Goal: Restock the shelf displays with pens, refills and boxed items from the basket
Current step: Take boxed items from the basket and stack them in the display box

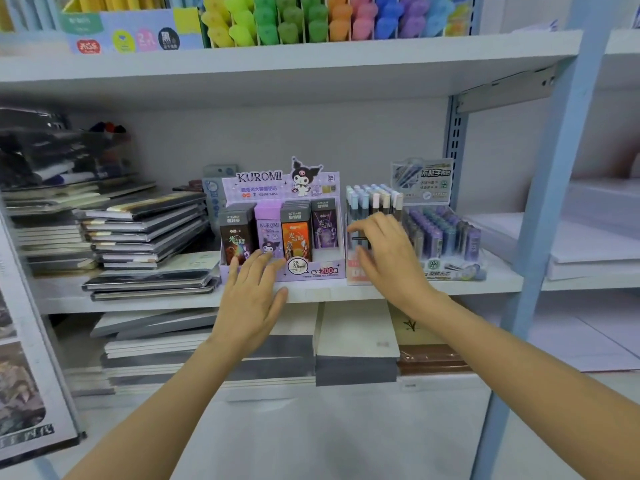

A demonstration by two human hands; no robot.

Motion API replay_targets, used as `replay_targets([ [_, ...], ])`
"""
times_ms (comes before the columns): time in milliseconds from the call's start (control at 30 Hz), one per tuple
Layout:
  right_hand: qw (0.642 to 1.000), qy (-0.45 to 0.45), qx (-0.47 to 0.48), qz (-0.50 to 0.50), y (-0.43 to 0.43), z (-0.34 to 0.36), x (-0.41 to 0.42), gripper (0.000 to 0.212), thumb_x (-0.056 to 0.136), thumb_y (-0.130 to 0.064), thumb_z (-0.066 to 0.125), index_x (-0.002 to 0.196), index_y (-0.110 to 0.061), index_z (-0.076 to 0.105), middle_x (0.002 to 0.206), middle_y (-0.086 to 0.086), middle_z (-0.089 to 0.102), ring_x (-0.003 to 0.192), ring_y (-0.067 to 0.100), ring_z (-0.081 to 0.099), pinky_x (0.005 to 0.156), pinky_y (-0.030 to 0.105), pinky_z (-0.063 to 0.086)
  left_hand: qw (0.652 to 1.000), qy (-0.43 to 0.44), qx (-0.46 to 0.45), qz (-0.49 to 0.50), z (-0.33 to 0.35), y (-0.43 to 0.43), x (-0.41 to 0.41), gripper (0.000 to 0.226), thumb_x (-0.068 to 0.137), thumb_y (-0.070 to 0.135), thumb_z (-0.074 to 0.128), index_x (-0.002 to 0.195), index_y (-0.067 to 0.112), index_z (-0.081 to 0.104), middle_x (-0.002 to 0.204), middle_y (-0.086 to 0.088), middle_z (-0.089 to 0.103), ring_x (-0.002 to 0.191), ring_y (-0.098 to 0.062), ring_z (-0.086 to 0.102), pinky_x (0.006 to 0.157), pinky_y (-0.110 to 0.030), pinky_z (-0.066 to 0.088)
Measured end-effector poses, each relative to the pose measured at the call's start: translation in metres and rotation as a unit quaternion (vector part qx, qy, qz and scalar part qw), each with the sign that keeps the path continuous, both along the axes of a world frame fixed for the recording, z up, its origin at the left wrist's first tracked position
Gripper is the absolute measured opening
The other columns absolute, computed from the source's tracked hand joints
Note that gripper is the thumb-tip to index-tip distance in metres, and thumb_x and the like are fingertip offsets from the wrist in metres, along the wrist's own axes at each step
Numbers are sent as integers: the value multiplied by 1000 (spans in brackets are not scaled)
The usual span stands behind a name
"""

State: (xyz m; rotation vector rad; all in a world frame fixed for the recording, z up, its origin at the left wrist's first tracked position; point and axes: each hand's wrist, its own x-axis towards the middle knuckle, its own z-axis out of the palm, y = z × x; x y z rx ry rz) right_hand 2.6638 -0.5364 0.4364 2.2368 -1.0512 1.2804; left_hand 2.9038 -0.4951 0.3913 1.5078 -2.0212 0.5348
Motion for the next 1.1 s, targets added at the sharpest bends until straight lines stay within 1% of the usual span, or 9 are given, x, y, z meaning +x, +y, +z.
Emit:
replay_targets([
  [100,999,6,-45,9,-6,19,-7,22,89,-14,60,110,-10,64,106,6,60,102,22,53,91,30,36,997,28,-74,-19,19,1,-10,51,94,32,35,131,2,52,140,-16,46,133,-34,40,112,-54,29],
  [233,996,64,-2,-62,-23,58,-23,40,96,-36,52,131,-17,56,140,6,51,129,24,44,113,46,24,993,37,-113,-27,50,-13,-33,48,96,22,48,140,4,45,152,-14,35,143,-32,29,116,-53,22],
  [300,991,105,42,-73,-29,59,-26,46,97,-42,49,138,-20,50,139,2,53,129,22,45,113,44,27,995,29,-92,-28,55,-22,-43,51,97,21,50,144,5,40,156,-12,29,146,-29,24,117,-51,18],
  [433,991,117,54,-21,-37,55,-32,50,97,-37,54,142,-20,45,140,1,52,130,22,43,108,41,34,994,25,-87,-54,54,-29,-54,54,97,23,52,146,5,37,157,-11,28,146,-29,23,119,-49,16],
  [633,976,191,100,28,-57,87,-44,62,91,-56,53,146,-34,38,153,-5,37,140,17,34,115,43,28,994,-8,-59,-95,63,-42,-71,69,97,51,25,153,12,22,161,-3,18,150,-17,11,122,-37,1],
  [767,971,181,148,56,-69,86,-41,60,90,-52,59,143,-29,45,144,-5,50,132,14,46,111,42,37,994,-9,-45,-99,67,-51,-79,76,93,59,14,155,15,13,163,0,11,150,-12,4,122,-33,-3],
  [933,971,123,173,112,-62,93,-80,62,87,-62,53,143,-41,38,150,-13,40,137,6,37,113,35,31,986,23,-70,-148,77,-50,-99,75,94,58,27,154,14,19,163,-4,13,150,-16,8,122,-38,6],
  [1000,978,92,163,96,-57,89,-115,62,85,-68,52,141,-43,41,149,-16,39,137,2,35,113,36,30,980,-16,-92,-173,74,-49,-113,76,94,59,35,154,15,21,163,-6,13,150,-19,7,122,-42,8],
  [1100,967,146,201,58,-48,72,-152,70,82,-71,53,143,-37,43,152,-11,36,140,4,30,116,35,27,976,-112,-112,-152,62,-53,-135,81,88,65,41,153,19,27,162,-9,14,150,-24,6,118,-57,12],
])
